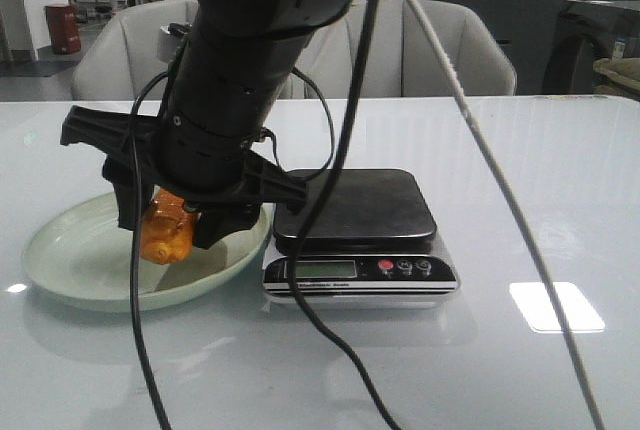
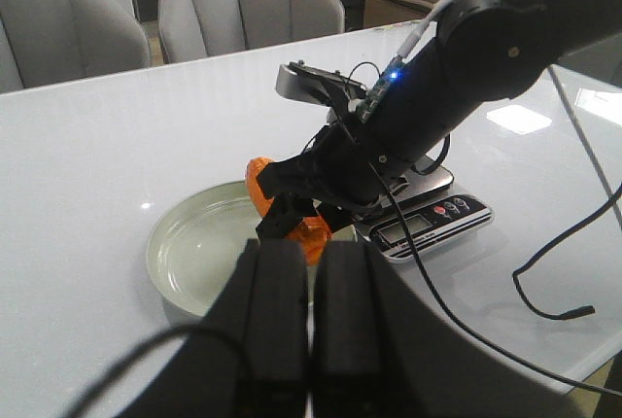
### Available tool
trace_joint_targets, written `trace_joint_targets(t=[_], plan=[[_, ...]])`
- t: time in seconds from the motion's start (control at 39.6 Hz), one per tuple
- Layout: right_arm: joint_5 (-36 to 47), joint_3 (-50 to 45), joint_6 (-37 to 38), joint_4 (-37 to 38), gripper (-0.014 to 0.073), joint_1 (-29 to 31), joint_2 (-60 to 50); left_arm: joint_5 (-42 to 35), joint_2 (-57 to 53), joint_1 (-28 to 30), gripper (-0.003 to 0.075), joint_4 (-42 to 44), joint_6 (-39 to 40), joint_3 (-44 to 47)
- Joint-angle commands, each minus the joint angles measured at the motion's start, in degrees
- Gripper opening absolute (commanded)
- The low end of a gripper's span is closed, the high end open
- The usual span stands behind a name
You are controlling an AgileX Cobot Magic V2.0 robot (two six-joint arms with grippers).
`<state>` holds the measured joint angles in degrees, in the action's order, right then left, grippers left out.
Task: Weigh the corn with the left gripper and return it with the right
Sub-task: 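Carry the corn with the right gripper onto the green plate, then open the right gripper and raise it away from the plate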
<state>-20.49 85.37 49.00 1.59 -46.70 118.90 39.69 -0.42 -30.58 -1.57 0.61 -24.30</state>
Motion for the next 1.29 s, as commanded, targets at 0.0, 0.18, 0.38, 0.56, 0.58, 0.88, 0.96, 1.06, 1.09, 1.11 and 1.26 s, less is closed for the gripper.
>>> trace_joint_targets(t=[0.0,0.18,0.38,0.56,0.58,0.88,0.96,1.06,1.09,1.11,1.26], plan=[[3.31,1.75,-0.55,0.15,0.0590,0.11,-3.15,-4.60,-1.00,-0.02,0.0113,-0.04,0.08,-1.40],[2.12,1.75,-0.55,-0.03,0.0610,0.11,-3.21,-4.60,-1.00,-0.02,0.0113,-0.04,0.08,-1.40],[-2.20,1.75,-0.60,-0.12,0.0610,0.48,-5.60,-4.60,-1.00,-0.02,0.0113,-0.04,0.08,-1.40],[-8.77,1.75,-1.58,-0.12,0.0610,2.13,-10.55,-4.60,-1.00,-0.02,0.0113,-0.04,0.08,-1.40],[-10.13,1.75,-2.71,-0.12,0.0610,2.64,-11.58,-4.60,-1.00,-0.02,0.0113,-0.04,0.08,-1.40],[-28.09,1.75,-21.59,-0.45,0.0610,11.82,-21.77,-4.60,-1.00,-0.02,0.0113,-0.04,0.08,-1.40],[-32.57,1.75,-27.90,-0.45,0.0610,15.00,-23.89,-4.60,-1.00,-0.02,0.0113,-0.04,0.08,-1.40],[-37.57,1.63,-33.54,-0.45,0.0610,19.50,-26.52,-4.60,-1.00,-0.02,0.0113,-0.04,0.08,-1.40],[-38.44,1.49,-34.45,-0.45,0.0610,20.86,-27.24,-4.60,-1.00,-0.02,0.0113,-0.04,0.08,-1.40],[-39.50,1.43,-35.54,-0.45,0.0610,21.85,-27.84,-4.60,-1.00,-0.02,0.0113,-0.04,0.08,-1.40],[-42.73,-0.24,-40.93,-1.59,0.0610,28.95,-31.93,-4.60,-1.00,-0.02,0.0113,-0.04,0.08,-1.40]])
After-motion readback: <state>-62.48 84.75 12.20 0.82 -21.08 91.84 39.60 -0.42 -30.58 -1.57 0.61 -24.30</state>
